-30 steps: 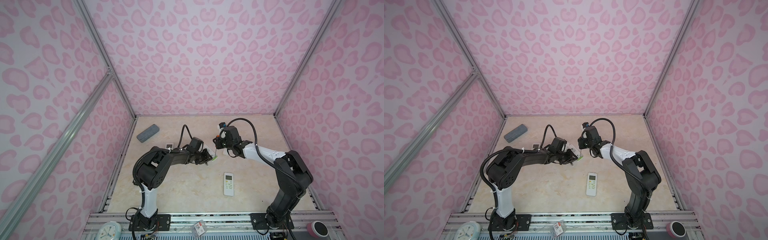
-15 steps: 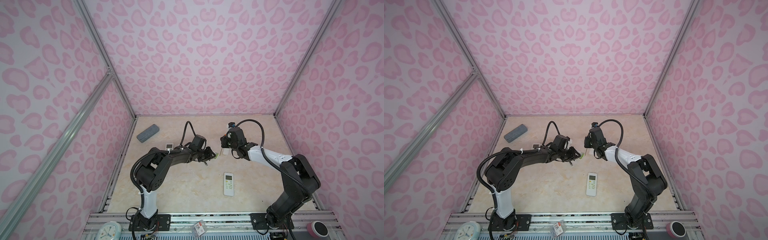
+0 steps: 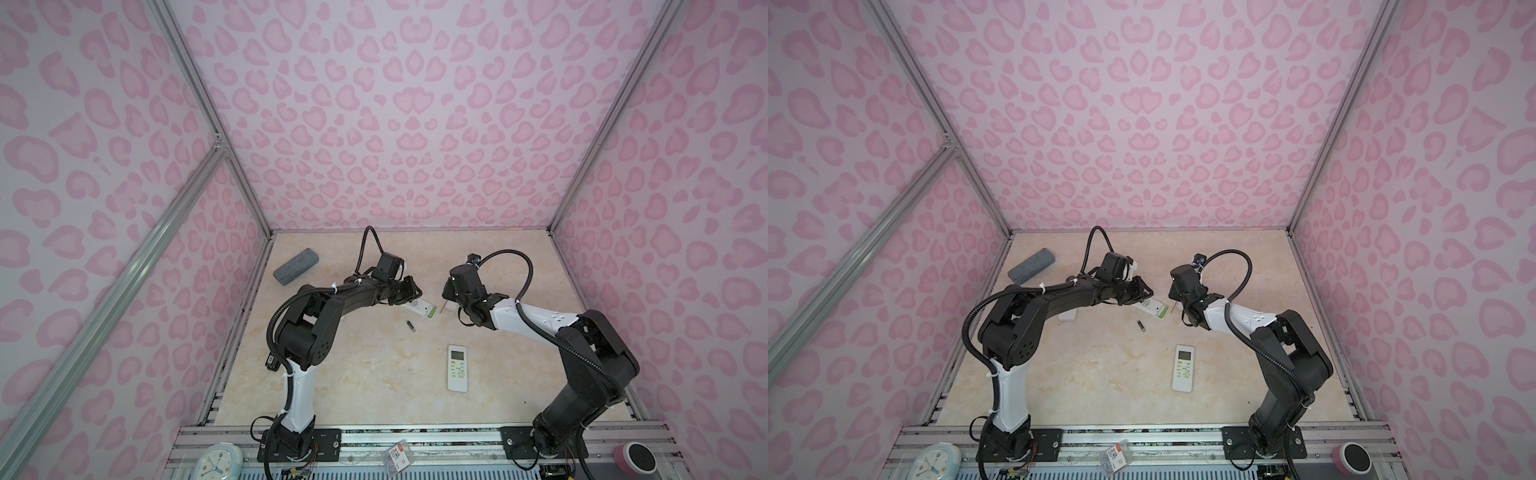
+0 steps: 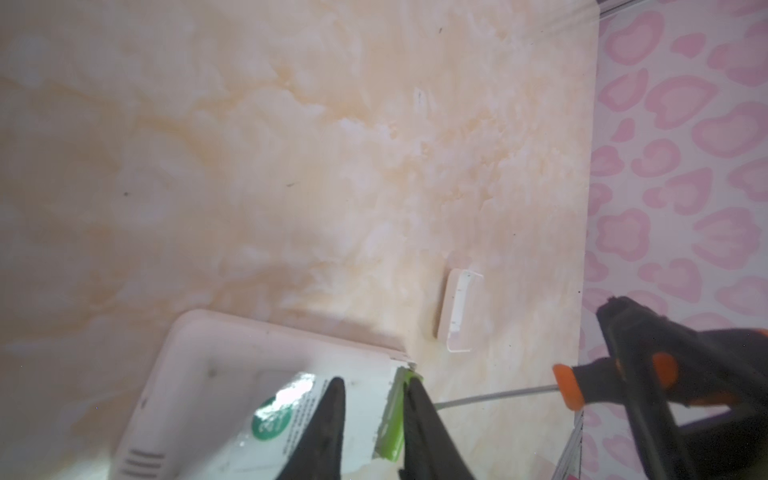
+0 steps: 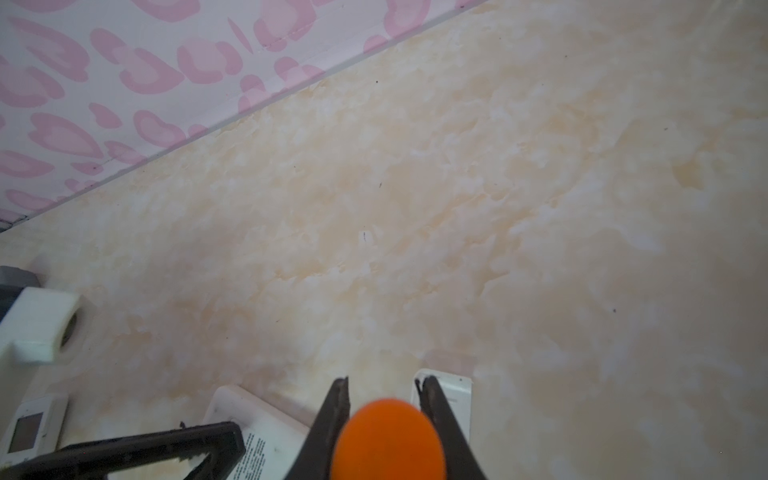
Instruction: Unload the batteries from the remote control
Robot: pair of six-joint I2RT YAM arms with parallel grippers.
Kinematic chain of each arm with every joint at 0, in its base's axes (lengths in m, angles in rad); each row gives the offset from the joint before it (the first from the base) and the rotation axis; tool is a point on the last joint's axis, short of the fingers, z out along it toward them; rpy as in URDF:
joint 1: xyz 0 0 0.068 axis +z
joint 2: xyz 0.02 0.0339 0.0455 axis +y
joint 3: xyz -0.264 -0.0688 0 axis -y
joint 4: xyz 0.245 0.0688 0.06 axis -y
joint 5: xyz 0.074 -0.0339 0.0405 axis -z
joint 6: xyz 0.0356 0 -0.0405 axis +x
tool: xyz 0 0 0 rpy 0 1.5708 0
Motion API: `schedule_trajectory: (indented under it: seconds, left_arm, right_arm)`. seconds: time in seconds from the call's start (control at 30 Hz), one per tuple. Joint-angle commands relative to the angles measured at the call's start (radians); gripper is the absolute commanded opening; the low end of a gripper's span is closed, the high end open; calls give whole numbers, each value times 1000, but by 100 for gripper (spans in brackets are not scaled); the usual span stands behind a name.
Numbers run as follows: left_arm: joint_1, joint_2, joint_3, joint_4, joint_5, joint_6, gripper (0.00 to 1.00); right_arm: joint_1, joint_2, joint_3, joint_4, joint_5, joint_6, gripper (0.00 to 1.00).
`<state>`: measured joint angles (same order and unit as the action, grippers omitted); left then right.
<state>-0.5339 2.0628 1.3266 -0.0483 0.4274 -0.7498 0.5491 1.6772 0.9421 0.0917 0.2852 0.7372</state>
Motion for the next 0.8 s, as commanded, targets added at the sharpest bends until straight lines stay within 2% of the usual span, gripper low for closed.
schedule_trajectory:
  seconds: [0.0, 0.2, 0.5, 0.77]
  left_arm:
    - [-1, 30, 10, -13, 11, 20, 27]
    - [-1, 47, -20, -7, 4, 24, 27]
    - [-1, 41, -47, 0, 3, 32, 26]
    - [0, 31, -75, 10, 1, 36, 26]
  right_arm:
    - [2, 6, -11, 54, 49, 70, 0]
    - [12, 22, -15, 65, 52, 114, 0]
    - [48, -3, -15, 69, 98, 115, 0]
    - [49, 20, 11, 75, 87, 93, 0]
